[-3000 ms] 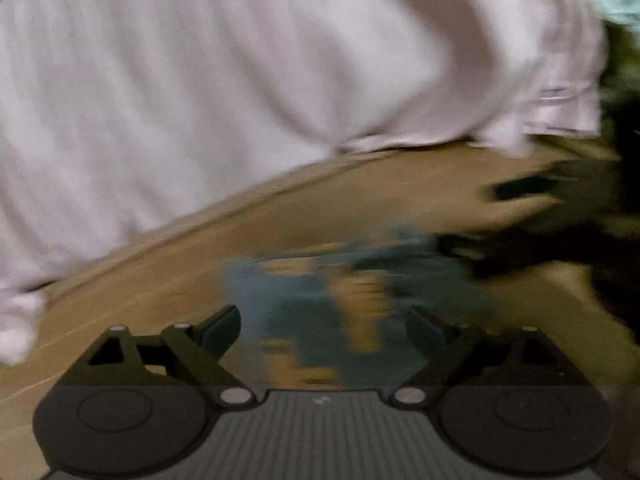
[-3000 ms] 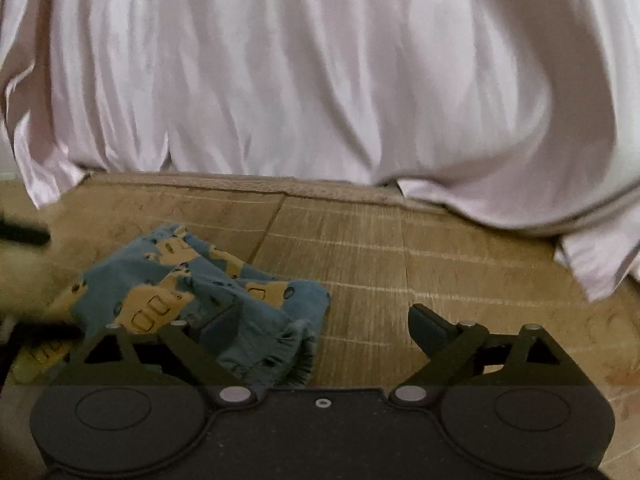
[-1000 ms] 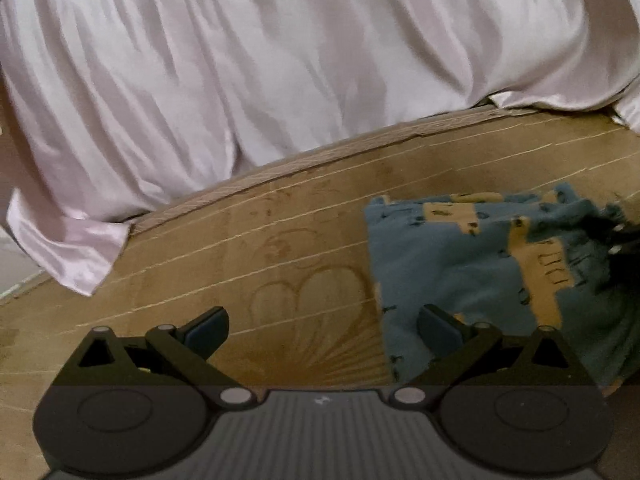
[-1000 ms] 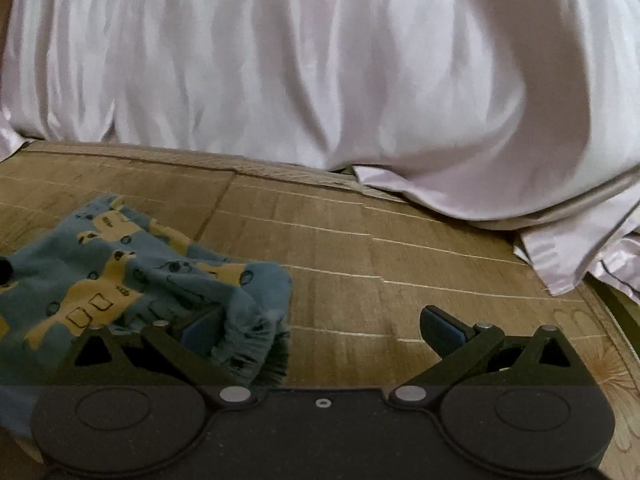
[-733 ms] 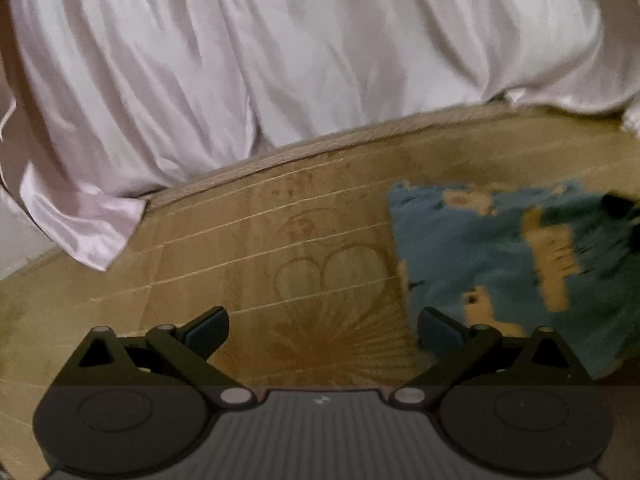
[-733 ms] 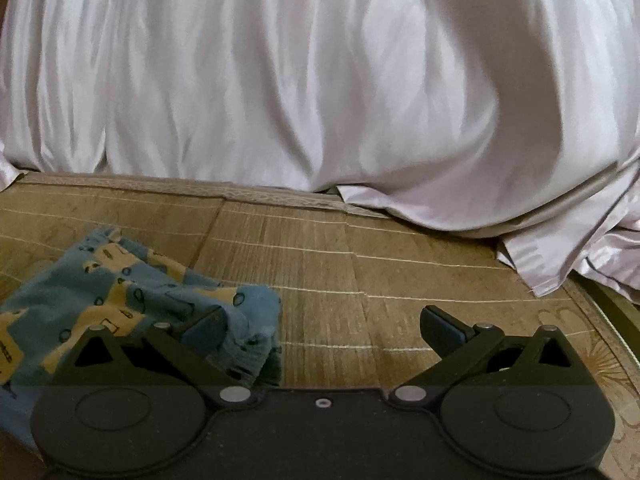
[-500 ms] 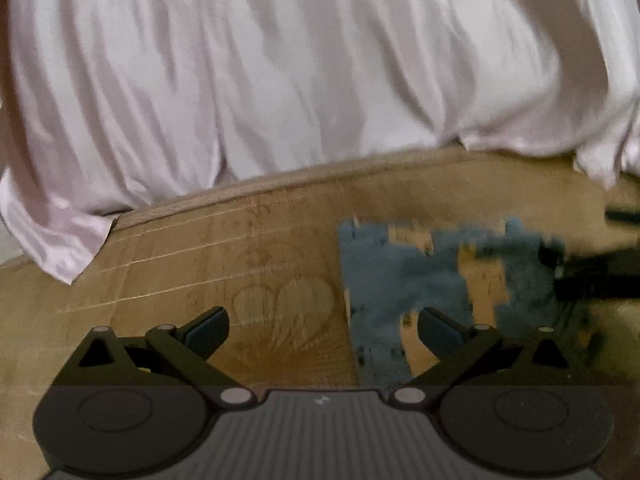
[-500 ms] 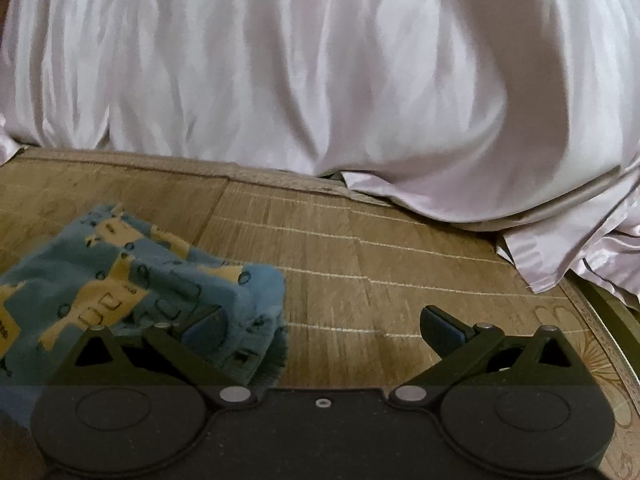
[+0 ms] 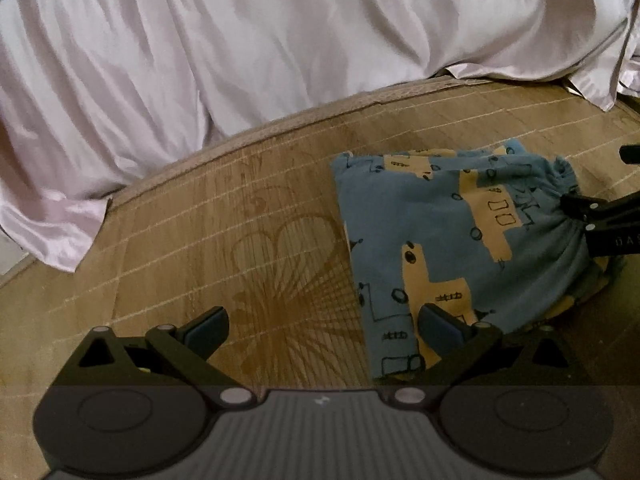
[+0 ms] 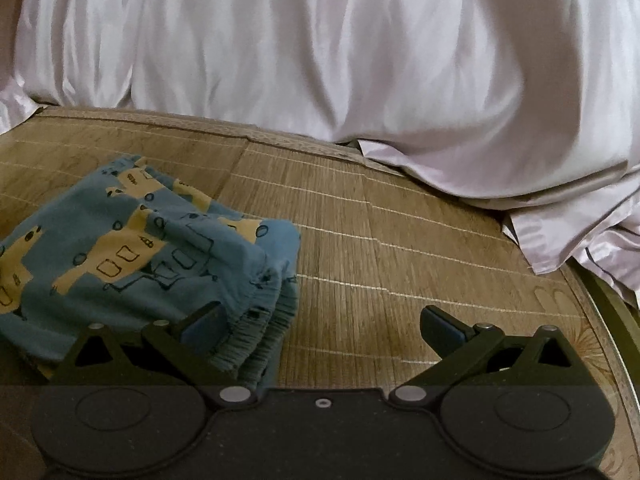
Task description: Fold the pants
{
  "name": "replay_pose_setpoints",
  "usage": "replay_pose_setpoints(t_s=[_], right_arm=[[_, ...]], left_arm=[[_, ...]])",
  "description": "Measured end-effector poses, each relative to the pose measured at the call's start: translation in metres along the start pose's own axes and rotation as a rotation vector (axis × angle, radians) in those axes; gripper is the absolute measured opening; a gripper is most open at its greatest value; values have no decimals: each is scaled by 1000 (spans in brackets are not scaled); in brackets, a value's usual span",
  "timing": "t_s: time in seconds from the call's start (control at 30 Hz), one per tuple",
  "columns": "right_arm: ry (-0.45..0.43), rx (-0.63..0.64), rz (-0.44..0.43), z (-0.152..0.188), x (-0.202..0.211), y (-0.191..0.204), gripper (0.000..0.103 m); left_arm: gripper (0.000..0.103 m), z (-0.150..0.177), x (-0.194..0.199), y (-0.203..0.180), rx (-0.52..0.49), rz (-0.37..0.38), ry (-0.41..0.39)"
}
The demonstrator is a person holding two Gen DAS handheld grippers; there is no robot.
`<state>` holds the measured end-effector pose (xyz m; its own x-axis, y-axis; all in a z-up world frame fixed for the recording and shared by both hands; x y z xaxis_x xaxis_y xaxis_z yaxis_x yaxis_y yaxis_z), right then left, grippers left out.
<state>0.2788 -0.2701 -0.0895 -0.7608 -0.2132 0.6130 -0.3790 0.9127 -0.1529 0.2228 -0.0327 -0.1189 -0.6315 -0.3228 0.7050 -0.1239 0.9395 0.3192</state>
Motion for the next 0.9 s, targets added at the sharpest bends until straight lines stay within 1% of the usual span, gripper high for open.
replay_pose_setpoints(t_s=[0.1,0.33,0.6,0.67,0.8,0.9], right_arm=[[-12,-5,-2,-1,3,0,102],[-68,20,36,-7,12,0,102],[-102,-9,2,-11,15,-2,102],[-110,-9,-14,-13,15,-1,102],[-136,19,-49,-16,12,2,102],[-153,38,-51,-21,11,1,102]], left_arm=[[103,1,-1,3,29,15,18],[103,1,-3,8,83,42,47],[103,0,-2,7,88,50,38],[103,0,-1,7,97,82,35],[103,-1,3,7,134,182,30],[103,-4,7,6,157,224,16]])
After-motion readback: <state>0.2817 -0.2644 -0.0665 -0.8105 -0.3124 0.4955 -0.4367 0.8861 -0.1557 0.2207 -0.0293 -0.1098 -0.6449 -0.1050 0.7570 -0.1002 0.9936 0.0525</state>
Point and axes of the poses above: each gripper's, at about its wrist camera, not at the fingertips, and x roughly against the way its jaws point, y to its left, z to its underside, the point moved 3 cm from there along -x, roughly the way its jaws point, and after that the axes turned 7 degrees about -z, right-handed, at the moved point
